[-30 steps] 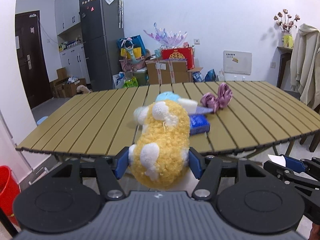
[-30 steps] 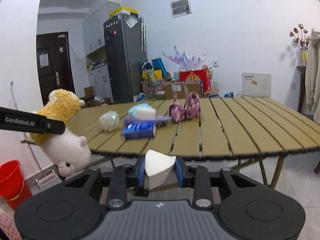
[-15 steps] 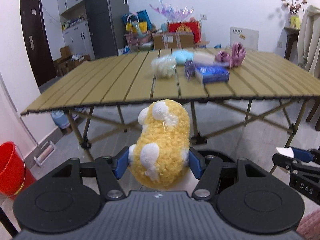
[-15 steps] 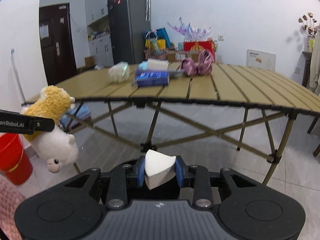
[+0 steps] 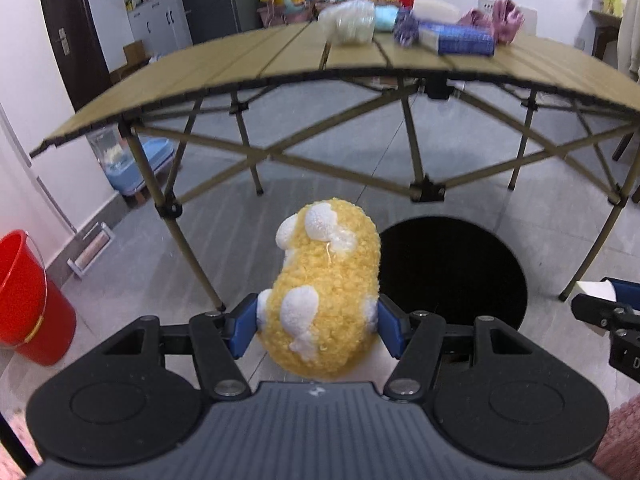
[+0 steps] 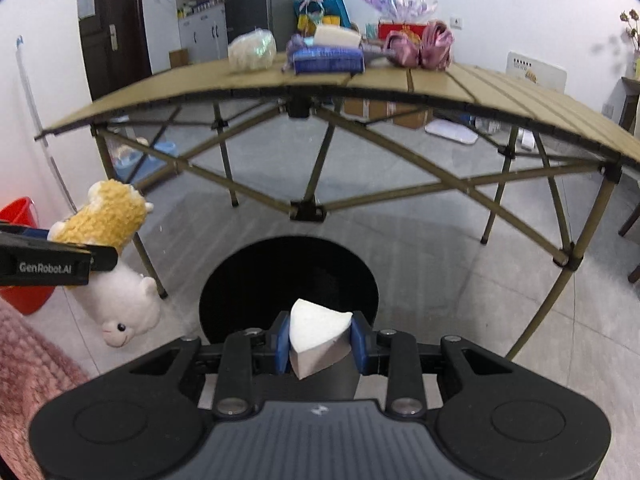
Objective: Collect trash
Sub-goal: 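Carry the plush toy and foam wedge off the table toward the black bin, then lower the right tool into the bin and release the foam wedge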
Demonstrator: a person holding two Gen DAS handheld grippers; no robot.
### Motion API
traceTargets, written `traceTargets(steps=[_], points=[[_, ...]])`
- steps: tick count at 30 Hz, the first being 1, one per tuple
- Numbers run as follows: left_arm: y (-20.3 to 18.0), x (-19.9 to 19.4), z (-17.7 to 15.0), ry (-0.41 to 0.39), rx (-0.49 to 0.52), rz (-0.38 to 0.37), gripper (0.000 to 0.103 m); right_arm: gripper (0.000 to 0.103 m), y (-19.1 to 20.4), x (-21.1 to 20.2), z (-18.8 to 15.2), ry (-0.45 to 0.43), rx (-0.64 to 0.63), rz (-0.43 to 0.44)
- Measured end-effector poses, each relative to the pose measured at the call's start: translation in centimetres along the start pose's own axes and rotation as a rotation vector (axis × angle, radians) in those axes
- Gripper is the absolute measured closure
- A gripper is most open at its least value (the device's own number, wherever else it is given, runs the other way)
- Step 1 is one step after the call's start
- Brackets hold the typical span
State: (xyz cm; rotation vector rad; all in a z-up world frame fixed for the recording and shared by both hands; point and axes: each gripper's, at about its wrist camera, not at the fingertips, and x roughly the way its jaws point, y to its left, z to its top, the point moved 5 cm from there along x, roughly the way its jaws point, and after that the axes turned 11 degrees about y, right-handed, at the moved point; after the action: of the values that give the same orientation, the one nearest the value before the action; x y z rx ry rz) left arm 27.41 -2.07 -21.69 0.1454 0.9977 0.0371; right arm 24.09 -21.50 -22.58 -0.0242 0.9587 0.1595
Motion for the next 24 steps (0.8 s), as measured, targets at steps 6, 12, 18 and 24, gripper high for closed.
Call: traceTargets(steps=[6, 12, 18, 24], points=[[0.2, 1.5, -0.4, 0.025, -0.001, -0.005, 0.041, 0.073, 0.1, 1.9, -0.9, 0.066, 0.005, -0.018], [0.4, 2.8, -0.5, 0.059, -0.004, -0.007, 0.041, 0.073, 0.6, 3.6, -1.3, 0.116, -0.002, -0.022], [0.8, 4.2, -0.3, 0.093, -0.013, 0.023, 0.041, 0.073, 1.1, 5.4, -1.5, 0.167, 0.004, -0.019], [1.0, 5.2, -0.4, 0.127, -0.021, 0.047, 0.041, 0.073, 1.6, 6.8, -1.6, 0.207, 0.003, -0.01]])
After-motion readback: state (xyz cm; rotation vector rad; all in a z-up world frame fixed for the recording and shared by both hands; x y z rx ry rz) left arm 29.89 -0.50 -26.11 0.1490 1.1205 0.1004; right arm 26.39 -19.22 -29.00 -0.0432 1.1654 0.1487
